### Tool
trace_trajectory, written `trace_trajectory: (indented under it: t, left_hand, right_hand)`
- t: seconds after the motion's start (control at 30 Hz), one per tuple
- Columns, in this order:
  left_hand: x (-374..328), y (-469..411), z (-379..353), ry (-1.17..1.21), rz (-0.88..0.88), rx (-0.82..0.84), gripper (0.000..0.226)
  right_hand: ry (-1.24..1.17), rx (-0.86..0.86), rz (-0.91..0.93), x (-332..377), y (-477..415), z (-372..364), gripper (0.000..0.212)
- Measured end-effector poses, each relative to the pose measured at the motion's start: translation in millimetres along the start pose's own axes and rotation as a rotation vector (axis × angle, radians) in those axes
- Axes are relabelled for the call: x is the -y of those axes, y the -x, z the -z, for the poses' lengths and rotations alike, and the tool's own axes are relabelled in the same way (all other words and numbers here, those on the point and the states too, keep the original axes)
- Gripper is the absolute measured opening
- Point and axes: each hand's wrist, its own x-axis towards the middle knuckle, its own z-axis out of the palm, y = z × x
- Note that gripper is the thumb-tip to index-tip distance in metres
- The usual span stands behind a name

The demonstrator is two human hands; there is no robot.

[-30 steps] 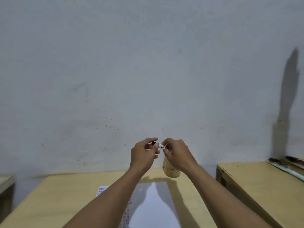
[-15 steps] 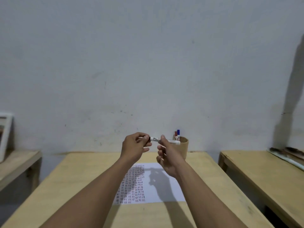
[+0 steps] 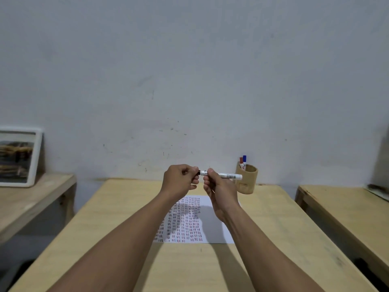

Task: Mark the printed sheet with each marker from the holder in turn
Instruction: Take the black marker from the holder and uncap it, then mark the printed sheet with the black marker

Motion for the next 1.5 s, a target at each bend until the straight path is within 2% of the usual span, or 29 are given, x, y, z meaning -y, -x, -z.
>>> trace_trajectory:
  t: [0.43,0.57,0.63,0.77,0.83,0.93,0.97,1.0,1.17,1.33,1.43,1.5]
  left_hand:
    - [26,-9,27,0.011,0.183,0.047,0.03]
    - [36,-12,40,-0.016,0.211,-0.001,0.038]
    - [47,-13,49,-0.095,0.207,0.001,0.027]
    - [72,-13,59,-0.458,0.119,-0.063,0.009]
    - [84,-12,62,-0.531,0.152,-0.127,0.004]
    - [101,-15,71,-0.633,0.223,-0.198,0.015]
    - [103,-16,73,-0.696,0.211,-0.179,0.008]
    - [108,-18,74,-0.744,0.206,-0.185,0.021]
    - [117,-27,75,-0.891,0.171,-0.115,0.026]
    - [121,-18,75,-0.894,0.155,-0.15,0.047]
    - [122,1,79,-0.952,0.088,-0.124,0.05]
    - [124,18,83,-0.979,0.093,-0.081,0.049]
  right_hand:
    - [0.068,-0.01,-0.004,-42,-15,-8,0.013]
    - [0.048,-0.058,0.008,-45,-22,-3,0.01]
    - [0.076,-0.074,0.011,-43,-25,4,0.011]
    - [0.167,-0.06,-0.018,-47,-28,13,0.01]
    - [0.178,-0.058,-0.039,-51,-29,16,0.01]
    - [0.201,-0.073,-0.061,-55,-31,23,0.012]
    - [0.207,-0.073,-0.062,-55,-32,25,0.011]
    - [0.211,-0.074,-0.061,-55,-33,27,0.011]
    - [0.224,-0.086,-0.046,-53,-41,36,0.01]
    - [0.315,-0.058,-0.024,-51,-43,42,0.01]
    - [0.532,-0.059,0.058,-53,-44,50,0.008]
    - [0.739,-0.081,0.11,-58,-44,56,0.015]
